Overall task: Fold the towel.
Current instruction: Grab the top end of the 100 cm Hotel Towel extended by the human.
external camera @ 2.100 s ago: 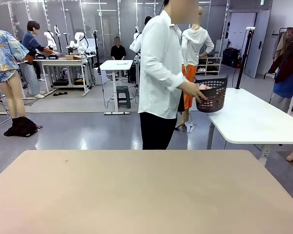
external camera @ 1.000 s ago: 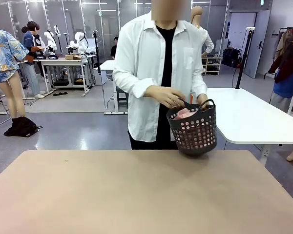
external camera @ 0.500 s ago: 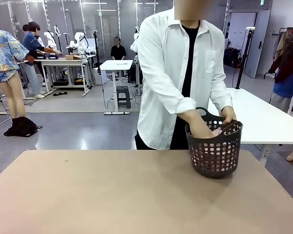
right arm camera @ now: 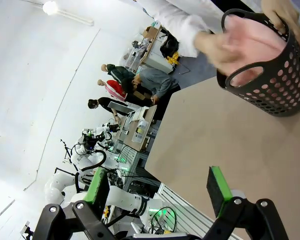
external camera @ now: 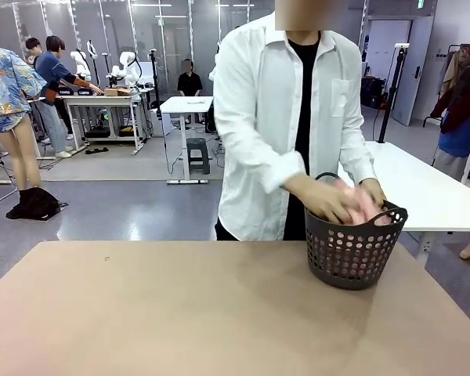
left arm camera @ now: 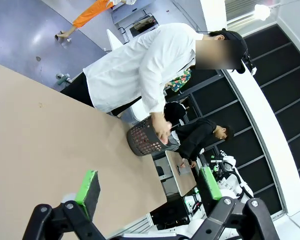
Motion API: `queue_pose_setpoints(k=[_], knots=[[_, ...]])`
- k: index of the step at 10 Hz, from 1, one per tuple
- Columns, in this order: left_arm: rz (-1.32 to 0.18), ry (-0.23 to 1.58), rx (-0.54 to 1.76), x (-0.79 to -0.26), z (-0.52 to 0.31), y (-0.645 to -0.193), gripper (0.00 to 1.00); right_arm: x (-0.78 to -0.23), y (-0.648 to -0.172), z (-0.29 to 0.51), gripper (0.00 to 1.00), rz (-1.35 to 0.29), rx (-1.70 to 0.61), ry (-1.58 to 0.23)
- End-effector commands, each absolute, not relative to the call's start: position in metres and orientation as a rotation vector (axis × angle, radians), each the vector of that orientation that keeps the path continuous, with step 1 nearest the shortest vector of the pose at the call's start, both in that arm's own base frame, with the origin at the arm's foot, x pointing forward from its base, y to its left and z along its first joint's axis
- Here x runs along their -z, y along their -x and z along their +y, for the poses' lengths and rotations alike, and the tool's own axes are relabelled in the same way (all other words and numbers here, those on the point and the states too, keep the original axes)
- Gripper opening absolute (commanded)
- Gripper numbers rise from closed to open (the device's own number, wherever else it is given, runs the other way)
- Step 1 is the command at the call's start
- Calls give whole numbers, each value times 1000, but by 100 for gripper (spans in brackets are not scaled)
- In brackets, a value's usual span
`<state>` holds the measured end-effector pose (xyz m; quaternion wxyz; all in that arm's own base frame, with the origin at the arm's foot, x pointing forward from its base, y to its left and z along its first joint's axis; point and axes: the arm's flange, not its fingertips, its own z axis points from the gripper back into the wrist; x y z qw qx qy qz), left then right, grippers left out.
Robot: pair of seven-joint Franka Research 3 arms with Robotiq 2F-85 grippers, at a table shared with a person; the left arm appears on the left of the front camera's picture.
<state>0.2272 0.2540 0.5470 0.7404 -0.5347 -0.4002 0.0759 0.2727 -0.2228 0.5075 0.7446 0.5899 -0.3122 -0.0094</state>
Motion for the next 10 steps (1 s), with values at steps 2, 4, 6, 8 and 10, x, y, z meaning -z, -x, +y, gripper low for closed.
queue_pose_setpoints(k=[2,4,6,8,10], knots=[[-898,1182,-147,-549,256,-228,100,-508,-273,-224,100,-703,9,-1297],[-898,1182,-147,-549,256,-228,100,-508,-273,-224,100,-703,9,-1297],[-898,1182,-147,-549,256,-228,100,-508,-273,-224,100,-703,9,-1297],[-898,1182,-147,-549,256,-228,100,-508,-273,-224,100,-703,9,-1297],[-898,1182,-147,-549,256,-228,100,-508,-273,-224,100,-703,9,-1297]])
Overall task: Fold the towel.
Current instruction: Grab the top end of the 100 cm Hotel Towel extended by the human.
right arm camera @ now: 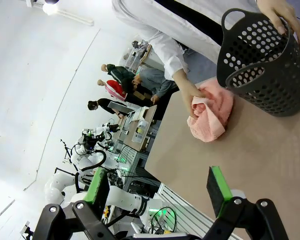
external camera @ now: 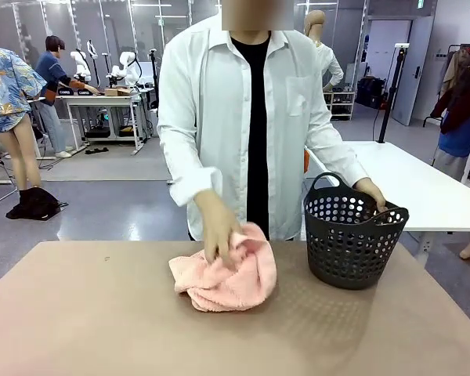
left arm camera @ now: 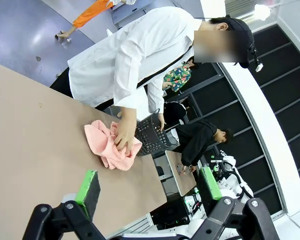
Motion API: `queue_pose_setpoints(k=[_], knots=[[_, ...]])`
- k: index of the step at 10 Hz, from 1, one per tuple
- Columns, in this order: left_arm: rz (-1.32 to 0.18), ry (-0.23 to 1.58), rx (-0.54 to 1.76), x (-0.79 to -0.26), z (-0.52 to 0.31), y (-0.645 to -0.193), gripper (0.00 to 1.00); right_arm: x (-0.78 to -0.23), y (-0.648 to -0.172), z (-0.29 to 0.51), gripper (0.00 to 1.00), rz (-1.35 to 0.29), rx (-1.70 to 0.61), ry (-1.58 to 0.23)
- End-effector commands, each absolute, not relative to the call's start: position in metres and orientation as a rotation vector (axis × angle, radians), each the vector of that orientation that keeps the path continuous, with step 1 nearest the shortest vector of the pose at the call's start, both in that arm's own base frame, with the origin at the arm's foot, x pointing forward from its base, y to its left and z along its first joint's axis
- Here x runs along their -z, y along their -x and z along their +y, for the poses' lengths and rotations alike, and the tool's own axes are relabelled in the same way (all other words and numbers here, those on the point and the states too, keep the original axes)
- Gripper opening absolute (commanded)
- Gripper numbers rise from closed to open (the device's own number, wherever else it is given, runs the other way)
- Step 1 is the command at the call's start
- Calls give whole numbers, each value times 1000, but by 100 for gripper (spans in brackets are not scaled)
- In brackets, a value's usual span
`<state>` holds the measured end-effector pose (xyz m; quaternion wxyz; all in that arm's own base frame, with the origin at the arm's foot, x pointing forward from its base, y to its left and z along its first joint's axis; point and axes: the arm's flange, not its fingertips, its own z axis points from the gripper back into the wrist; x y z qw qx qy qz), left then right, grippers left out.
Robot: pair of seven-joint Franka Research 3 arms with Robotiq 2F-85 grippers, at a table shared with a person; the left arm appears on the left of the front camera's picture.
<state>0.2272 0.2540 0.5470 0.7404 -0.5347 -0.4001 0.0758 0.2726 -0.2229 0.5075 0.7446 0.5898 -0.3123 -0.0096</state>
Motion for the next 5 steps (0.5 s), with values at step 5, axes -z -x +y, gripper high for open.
queue_pose_setpoints(k=[5], knots=[[-898,1182,-147,-549,256,-228,100,-508,-273,-224,100,-703,9,-1297]])
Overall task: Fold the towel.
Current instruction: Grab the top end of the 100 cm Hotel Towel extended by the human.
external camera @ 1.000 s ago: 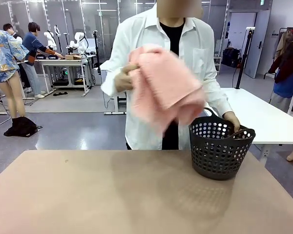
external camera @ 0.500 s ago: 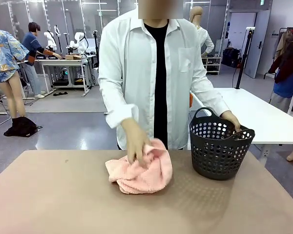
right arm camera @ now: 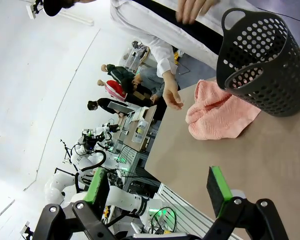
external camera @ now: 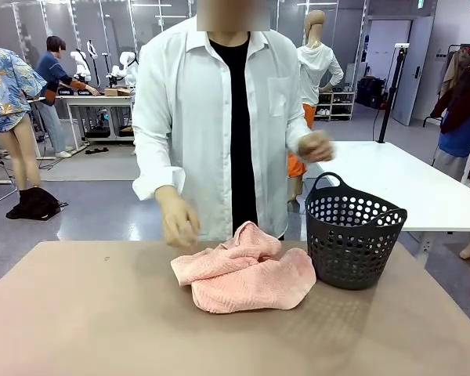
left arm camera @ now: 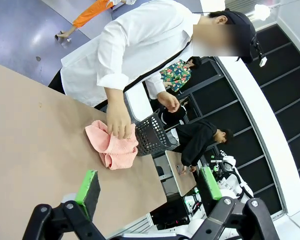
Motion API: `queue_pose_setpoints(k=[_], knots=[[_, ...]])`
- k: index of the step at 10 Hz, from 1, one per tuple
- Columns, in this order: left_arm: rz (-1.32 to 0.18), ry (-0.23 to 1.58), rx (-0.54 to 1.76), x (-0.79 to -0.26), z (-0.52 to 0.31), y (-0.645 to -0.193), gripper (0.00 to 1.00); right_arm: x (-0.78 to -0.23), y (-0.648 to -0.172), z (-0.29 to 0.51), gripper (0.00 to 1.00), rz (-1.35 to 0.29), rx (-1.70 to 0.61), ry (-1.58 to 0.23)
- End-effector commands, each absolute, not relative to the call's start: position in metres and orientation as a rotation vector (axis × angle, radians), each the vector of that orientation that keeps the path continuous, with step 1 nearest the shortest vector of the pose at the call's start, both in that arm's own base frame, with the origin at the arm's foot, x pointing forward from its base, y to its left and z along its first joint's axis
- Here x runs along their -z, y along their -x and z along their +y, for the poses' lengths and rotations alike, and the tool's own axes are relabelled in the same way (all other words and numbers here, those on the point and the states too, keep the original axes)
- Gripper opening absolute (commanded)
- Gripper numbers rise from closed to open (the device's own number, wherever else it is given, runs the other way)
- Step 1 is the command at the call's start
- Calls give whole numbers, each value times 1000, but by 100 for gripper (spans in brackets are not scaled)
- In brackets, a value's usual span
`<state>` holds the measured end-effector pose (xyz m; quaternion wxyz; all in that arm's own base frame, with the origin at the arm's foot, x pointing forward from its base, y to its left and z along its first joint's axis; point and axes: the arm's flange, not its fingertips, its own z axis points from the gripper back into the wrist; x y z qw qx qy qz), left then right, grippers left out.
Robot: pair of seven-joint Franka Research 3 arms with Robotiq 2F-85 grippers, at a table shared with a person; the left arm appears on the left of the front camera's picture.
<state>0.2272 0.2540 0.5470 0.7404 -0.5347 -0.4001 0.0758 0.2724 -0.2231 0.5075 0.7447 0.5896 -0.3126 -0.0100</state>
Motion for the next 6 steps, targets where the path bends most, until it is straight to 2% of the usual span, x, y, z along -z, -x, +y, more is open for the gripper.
queue_pose_setpoints(k=[1,6], knots=[[-898,1182,-147,-549,256,-228,100,-508,-273,-224,100,-703,9,-1297],[-898,1182,-147,-549,256,-228,100,-508,-273,-224,100,-703,9,-1297]])
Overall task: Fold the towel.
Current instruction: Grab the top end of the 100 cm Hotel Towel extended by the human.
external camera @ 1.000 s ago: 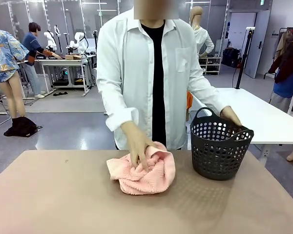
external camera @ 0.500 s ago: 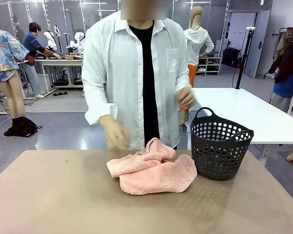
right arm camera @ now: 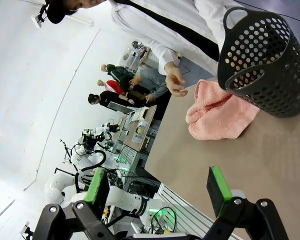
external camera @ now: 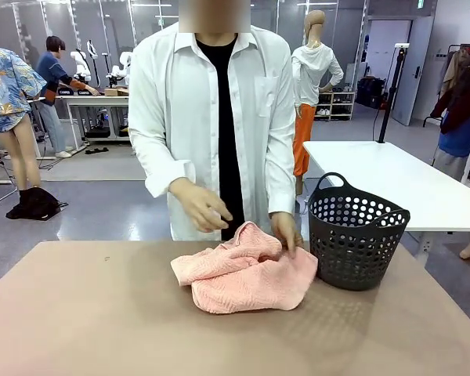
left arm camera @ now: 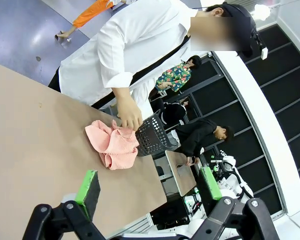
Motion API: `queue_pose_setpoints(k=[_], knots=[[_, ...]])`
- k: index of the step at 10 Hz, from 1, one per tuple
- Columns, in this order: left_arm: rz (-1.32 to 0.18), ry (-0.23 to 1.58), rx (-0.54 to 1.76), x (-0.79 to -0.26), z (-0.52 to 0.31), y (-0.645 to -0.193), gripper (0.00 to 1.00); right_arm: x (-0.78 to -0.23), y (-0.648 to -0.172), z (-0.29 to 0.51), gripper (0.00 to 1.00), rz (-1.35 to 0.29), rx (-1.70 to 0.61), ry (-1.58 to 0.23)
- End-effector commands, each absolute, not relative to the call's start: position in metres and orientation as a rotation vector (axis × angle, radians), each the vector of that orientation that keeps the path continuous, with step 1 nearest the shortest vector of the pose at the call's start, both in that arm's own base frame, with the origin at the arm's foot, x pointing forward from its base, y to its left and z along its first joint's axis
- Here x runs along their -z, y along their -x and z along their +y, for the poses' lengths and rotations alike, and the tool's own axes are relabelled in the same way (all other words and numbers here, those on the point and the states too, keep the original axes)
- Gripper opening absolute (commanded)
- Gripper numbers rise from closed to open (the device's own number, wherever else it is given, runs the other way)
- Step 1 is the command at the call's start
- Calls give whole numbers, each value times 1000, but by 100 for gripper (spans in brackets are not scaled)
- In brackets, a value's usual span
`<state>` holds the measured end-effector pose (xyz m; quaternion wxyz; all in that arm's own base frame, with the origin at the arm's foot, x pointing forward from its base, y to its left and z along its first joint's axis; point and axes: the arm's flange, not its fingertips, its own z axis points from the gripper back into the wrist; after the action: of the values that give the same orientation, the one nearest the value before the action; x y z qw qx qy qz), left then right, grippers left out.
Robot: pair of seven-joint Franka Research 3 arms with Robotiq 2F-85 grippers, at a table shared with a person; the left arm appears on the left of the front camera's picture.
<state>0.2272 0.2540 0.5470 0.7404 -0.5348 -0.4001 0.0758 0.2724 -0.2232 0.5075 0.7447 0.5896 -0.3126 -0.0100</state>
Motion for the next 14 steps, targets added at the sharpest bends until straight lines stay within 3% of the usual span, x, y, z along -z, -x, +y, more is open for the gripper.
queue_pose_setpoints(k=[1,14], knots=[[-898,1182,-147,-549,256,-228,100,-508,-273,-224,100,-703,9,-1297],[-898,1182,-147,-549,256,-228,100,-508,-273,-224,100,-703,9,-1297]])
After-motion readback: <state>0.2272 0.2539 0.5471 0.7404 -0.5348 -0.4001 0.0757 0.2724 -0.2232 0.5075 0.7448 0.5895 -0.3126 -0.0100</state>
